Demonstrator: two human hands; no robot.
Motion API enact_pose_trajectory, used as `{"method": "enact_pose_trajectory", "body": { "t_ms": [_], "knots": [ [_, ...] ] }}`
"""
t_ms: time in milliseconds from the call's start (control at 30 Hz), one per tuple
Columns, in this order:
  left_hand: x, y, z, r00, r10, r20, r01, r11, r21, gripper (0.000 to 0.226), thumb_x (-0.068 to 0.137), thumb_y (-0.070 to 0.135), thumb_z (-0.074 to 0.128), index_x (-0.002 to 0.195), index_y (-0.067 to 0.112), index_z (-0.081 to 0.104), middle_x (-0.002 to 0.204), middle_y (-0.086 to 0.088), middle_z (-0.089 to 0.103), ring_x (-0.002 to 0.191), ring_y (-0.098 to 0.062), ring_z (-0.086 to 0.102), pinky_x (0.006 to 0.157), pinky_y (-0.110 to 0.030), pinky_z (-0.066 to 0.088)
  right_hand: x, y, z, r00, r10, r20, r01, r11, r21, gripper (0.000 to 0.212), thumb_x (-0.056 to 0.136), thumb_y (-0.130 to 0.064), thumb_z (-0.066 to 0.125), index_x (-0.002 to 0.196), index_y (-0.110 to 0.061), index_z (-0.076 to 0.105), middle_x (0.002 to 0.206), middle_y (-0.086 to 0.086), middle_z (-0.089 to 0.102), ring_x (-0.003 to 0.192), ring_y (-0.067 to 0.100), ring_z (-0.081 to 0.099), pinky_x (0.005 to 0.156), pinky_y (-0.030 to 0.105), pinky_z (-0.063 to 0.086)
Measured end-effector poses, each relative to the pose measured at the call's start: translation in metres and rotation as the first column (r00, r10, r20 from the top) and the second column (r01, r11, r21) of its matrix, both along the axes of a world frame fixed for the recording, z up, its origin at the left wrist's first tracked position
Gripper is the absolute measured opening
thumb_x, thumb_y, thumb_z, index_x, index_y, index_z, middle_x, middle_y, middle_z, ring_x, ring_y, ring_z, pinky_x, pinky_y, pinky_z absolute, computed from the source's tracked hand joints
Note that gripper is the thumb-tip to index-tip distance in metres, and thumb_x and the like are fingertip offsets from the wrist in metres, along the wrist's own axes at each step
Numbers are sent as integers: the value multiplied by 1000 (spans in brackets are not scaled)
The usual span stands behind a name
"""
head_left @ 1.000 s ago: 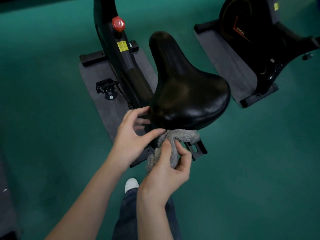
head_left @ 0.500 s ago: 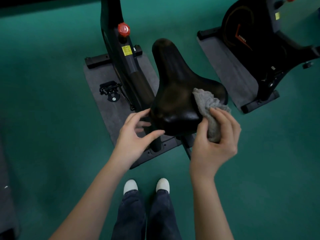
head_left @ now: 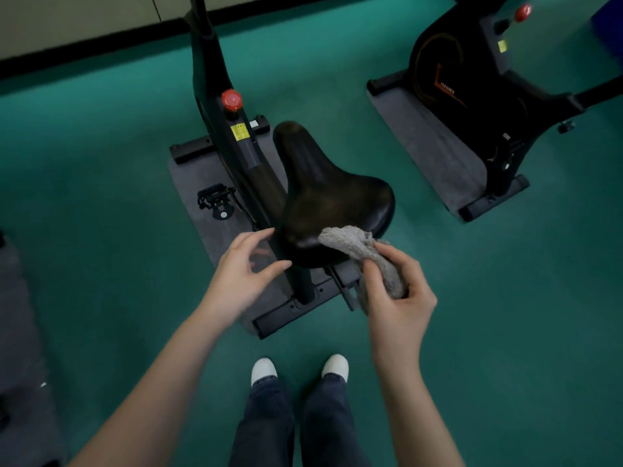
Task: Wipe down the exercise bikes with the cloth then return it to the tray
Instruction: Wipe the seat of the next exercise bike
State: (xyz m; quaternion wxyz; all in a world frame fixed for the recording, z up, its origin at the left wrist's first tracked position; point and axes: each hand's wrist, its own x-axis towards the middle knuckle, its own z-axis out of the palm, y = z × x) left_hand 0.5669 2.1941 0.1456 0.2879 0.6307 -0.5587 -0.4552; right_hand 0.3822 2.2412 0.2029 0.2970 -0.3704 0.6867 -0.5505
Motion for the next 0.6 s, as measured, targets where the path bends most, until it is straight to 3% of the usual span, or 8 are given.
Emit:
{"method": "enact_pose_trajectory", "body": {
  "t_ms": [100,233,433,600],
  "knots": [
    [-3,3,25,996,-53,70,54,998,-10,51,81,29,72,128,24,54,120,10,50,104,-4,56,97,-31,46,-28,6,11,998,16,59,-21,996,84,16,81,-13,69,92,-24,73,98,7,70,90,29,64,83,58,51],
    [-10,5,56,959,-128,252,143,989,-40,55,83,36,68,133,19,51,129,4,51,115,-12,53,104,-30,39,-65,11,24,993,23,114,-39,990,137,16,76,-26,68,92,-27,73,97,9,69,84,23,61,85,62,50],
    [-55,17,96,887,-168,429,198,980,-26,55,88,43,58,136,21,47,141,6,46,130,-11,40,104,-20,25,-140,18,49,983,74,170,-103,981,163,15,76,-24,69,89,-28,73,89,-1,67,80,16,57,84,56,51],
    [-134,31,112,766,-276,580,347,938,-11,61,89,50,52,141,20,42,145,4,42,134,-16,35,111,-35,29,-227,46,65,987,97,127,-118,978,170,18,81,-13,70,90,-28,73,93,-4,70,80,14,60,77,45,53]
  ]
}}
